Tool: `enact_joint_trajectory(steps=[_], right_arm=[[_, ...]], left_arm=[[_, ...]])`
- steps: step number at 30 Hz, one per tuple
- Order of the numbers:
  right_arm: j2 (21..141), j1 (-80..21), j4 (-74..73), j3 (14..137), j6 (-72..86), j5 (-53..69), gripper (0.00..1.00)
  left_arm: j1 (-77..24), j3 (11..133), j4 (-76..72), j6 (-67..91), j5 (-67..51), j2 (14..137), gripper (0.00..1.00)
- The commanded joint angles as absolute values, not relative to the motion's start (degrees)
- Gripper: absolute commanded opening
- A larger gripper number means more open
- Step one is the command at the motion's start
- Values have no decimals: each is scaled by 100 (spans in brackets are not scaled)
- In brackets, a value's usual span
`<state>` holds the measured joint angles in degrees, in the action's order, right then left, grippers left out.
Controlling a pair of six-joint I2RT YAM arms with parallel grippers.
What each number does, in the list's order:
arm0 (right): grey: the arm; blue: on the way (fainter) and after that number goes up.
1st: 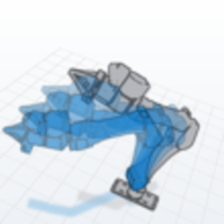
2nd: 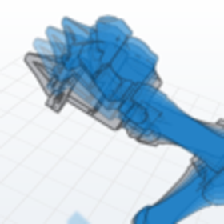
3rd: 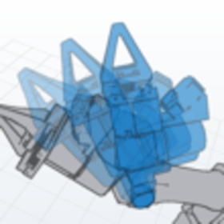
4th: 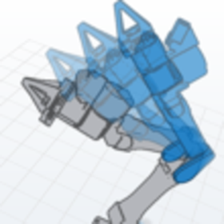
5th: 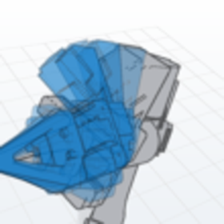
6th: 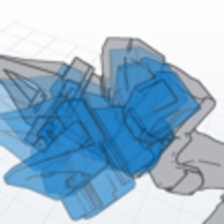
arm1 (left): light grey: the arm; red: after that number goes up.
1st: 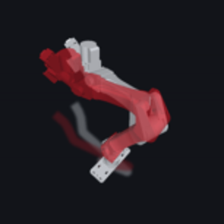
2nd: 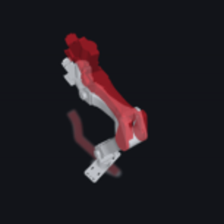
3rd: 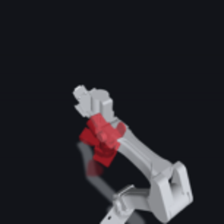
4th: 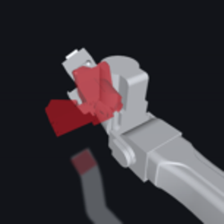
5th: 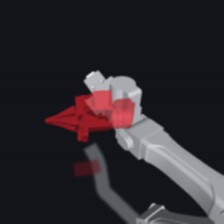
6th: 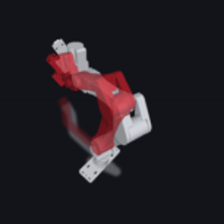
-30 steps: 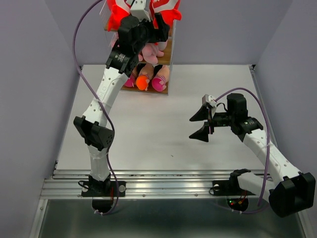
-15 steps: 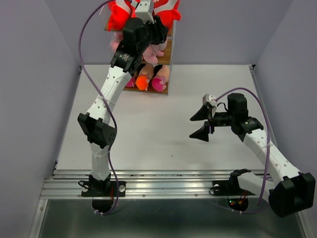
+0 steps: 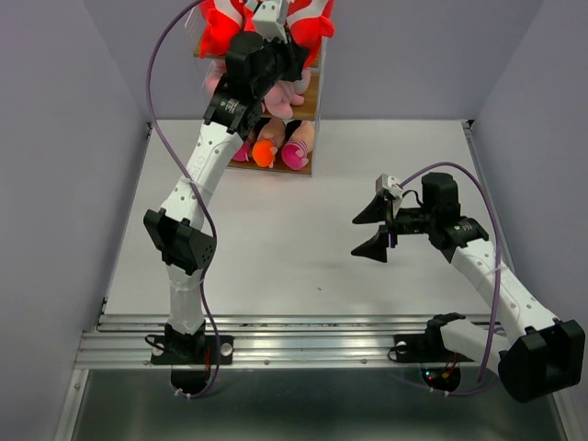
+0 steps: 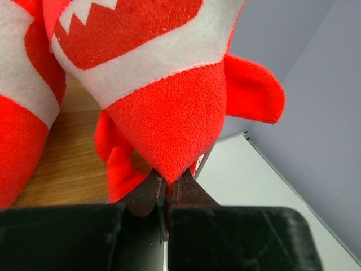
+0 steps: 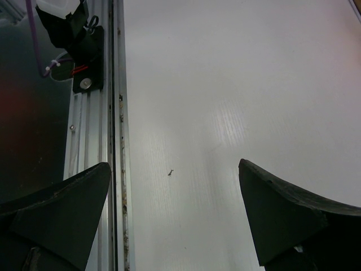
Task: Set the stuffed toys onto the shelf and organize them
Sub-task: Grab a stuffed toy with the left arm
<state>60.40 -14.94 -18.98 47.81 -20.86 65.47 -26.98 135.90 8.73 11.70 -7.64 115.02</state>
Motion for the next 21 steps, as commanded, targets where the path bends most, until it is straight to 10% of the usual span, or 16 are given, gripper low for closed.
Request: enact_joint_trajectory(steps=[1, 21], right_arm=[[5977, -1450, -1723, 4746, -2171, 6530, 100], [5898, -1397, -1749, 4798, -2153, 6487, 100]], left_arm=[[-2707, 13790, 273, 835, -1125, 11039, 0], [-2803, 13000, -132, 370, -2029, 9968, 0]])
